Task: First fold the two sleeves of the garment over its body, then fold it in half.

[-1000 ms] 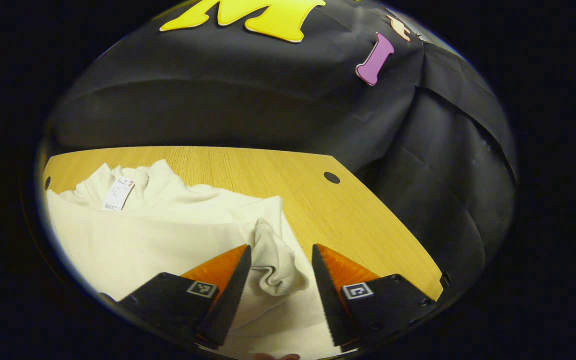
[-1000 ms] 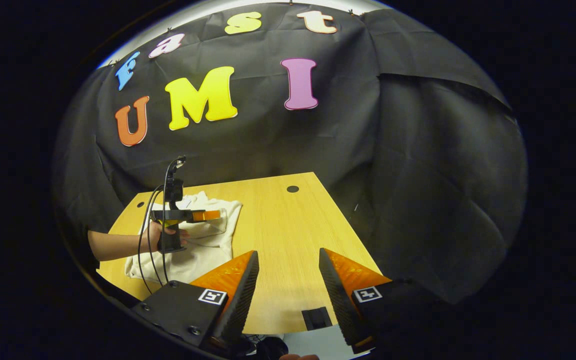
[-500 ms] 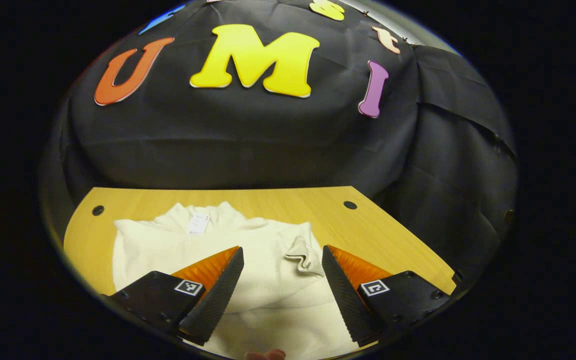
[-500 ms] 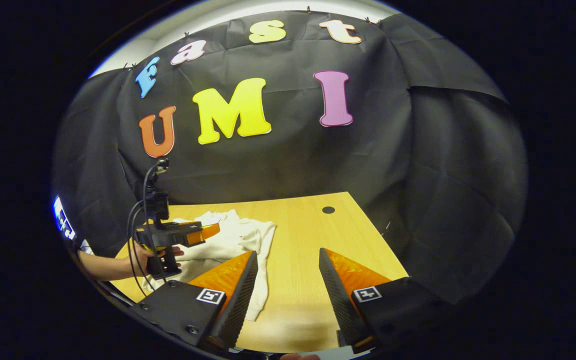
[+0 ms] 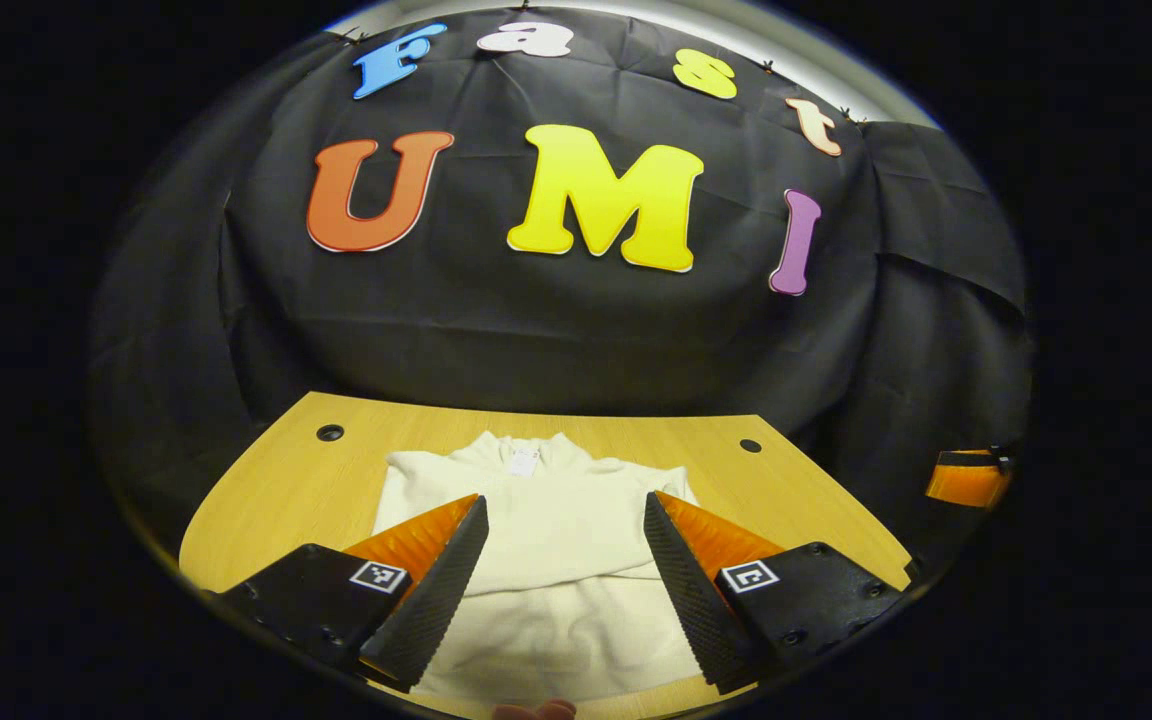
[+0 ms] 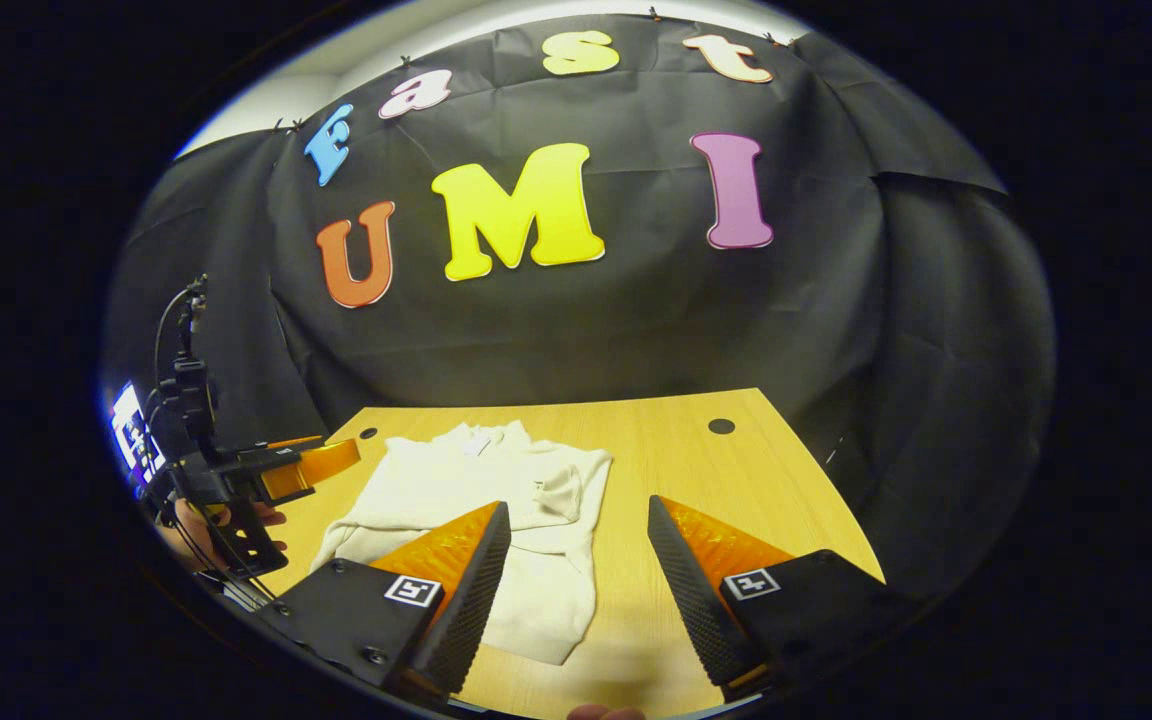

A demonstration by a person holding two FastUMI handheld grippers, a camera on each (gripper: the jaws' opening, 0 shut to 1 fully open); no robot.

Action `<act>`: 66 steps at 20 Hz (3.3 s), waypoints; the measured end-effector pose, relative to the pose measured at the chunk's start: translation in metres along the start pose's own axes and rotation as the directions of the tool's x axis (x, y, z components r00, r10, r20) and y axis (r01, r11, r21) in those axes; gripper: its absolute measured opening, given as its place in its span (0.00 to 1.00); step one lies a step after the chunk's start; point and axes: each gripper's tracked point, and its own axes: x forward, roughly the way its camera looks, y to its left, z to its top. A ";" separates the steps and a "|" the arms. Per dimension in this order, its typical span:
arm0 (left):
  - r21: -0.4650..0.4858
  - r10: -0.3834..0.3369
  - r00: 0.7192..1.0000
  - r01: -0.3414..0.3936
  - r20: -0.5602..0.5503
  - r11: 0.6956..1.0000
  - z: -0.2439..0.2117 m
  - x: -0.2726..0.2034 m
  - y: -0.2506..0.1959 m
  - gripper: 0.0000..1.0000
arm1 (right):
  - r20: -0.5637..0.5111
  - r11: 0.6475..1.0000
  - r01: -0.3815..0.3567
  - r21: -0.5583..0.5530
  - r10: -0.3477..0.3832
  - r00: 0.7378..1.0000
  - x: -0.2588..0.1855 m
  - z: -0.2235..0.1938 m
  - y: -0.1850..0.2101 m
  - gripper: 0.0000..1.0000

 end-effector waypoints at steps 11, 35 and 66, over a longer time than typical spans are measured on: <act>-0.037 0.087 0.975 -0.097 -0.204 0.995 -0.083 -0.059 0.084 0.98 | -0.218 0.999 -0.004 -0.048 -0.007 0.976 0.024 -0.072 -0.004 0.87; -0.306 -0.030 0.800 -0.195 -0.599 0.932 -0.244 -0.079 0.120 0.90 | -0.570 0.995 0.074 -0.062 -0.096 0.816 0.077 -0.258 0.003 0.93; -0.392 -0.093 0.951 -0.032 -0.296 0.919 -0.072 -0.042 0.102 0.04 | -0.334 0.925 -0.049 0.376 0.185 0.924 0.101 -0.071 0.045 0.06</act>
